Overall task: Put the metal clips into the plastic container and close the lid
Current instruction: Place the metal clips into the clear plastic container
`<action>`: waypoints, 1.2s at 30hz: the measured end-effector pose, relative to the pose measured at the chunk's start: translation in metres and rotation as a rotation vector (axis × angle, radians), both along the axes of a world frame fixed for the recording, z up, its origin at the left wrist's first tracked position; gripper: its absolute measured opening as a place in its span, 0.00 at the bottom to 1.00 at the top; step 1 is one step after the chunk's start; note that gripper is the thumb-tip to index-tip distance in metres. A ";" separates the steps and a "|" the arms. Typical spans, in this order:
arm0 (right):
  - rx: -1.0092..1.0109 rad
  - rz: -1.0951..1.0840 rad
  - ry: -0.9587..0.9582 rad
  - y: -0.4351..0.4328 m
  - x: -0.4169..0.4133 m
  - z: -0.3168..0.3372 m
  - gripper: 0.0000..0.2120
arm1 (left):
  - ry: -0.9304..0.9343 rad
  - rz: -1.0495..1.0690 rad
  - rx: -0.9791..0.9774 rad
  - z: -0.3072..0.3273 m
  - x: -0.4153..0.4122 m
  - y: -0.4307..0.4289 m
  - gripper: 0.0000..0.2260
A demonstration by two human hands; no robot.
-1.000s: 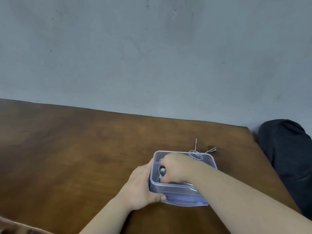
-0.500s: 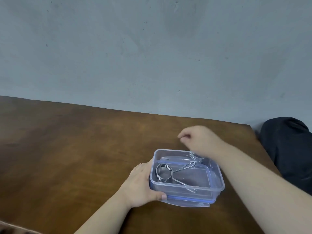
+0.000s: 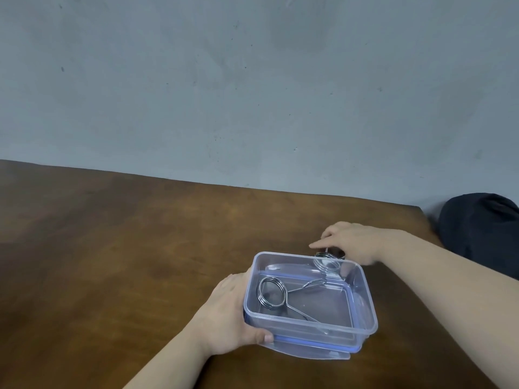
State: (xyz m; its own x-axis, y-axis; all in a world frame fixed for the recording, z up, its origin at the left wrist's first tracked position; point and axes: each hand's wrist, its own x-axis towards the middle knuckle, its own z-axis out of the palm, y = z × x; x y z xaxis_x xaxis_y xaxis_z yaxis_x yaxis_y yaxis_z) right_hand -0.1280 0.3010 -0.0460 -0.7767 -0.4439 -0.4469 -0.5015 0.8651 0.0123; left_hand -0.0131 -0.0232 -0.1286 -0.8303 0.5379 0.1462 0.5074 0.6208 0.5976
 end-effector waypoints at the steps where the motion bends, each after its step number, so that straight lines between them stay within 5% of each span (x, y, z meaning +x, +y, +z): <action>1: -0.006 0.022 -0.006 -0.001 -0.002 -0.002 0.38 | -0.001 -0.003 0.002 0.000 0.000 0.000 0.40; 7: -0.018 -0.005 -0.002 -0.001 -0.007 -0.008 0.30 | 0.006 0.013 -0.018 -0.004 0.000 -0.003 0.40; 11: -0.126 -0.151 0.083 0.013 -0.001 -0.016 0.14 | 0.006 0.014 -0.024 -0.005 -0.001 -0.002 0.41; 16: -0.241 -0.275 0.051 0.023 0.017 -0.009 0.17 | 0.006 0.020 -0.024 -0.008 -0.002 -0.002 0.40; 22: -0.692 -0.535 0.205 0.038 0.026 0.026 0.16 | -0.005 0.019 -0.006 -0.011 -0.004 -0.001 0.39; 26: -0.895 -0.404 0.188 -0.008 0.054 0.081 0.21 | 0.000 0.034 0.000 -0.013 -0.004 -0.002 0.37; 36: -0.426 -0.156 0.089 -0.089 0.104 0.024 0.26 | -0.003 0.042 0.000 -0.012 -0.004 -0.002 0.38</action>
State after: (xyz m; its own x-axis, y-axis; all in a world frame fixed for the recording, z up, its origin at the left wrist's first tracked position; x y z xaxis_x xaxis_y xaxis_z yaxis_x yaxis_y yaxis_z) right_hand -0.0245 0.2118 -0.0220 -0.8760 -0.4480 -0.1790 -0.3776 0.8676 -0.3234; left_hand -0.0170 -0.0249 -0.1402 -0.8525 0.5026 0.1435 0.4792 0.6418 0.5987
